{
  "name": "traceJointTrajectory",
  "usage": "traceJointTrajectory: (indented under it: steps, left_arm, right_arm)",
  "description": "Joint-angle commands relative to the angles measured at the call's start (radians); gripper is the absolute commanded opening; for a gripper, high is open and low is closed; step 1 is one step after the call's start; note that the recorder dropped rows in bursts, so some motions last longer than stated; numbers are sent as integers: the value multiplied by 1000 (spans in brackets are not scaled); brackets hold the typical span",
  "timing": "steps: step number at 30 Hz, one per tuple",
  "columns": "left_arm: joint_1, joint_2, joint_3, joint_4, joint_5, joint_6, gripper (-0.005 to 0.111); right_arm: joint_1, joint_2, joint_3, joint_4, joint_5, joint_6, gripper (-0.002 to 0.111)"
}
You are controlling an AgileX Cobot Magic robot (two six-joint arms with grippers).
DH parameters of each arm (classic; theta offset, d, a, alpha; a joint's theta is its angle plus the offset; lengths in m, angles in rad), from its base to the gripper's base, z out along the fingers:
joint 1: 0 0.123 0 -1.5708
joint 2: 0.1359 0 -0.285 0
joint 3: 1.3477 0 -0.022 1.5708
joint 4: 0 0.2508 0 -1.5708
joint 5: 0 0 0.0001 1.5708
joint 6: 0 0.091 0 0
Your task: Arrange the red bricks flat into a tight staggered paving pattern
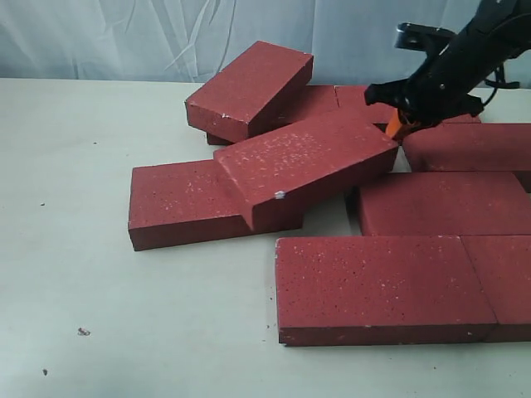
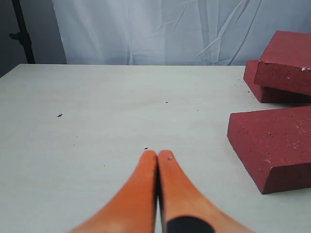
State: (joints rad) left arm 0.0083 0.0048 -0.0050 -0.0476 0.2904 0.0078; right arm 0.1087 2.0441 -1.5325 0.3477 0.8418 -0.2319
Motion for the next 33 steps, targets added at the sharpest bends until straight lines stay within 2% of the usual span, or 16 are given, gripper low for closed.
traceJointTrajectory:
  steps: [1, 13, 22, 26, 33]
  left_arm:
    - [-1, -5, 5, 3, -3, 0, 0]
    - [-1, -5, 5, 3, -3, 0, 0]
    - [-1, -5, 5, 3, -3, 0, 0]
    - [-1, -5, 5, 3, -3, 0, 0]
    - [-1, -5, 5, 3, -3, 0, 0]
  right_arm:
    - [76, -11, 1, 5, 6, -11, -1]
    - [261, -11, 1, 58, 6, -11, -1]
    - [364, -11, 1, 142, 29, -71, -1]
    - [391, -11, 1, 155, 34, -97, -1]
    - [380, -31, 1, 152, 20, -97, -1]
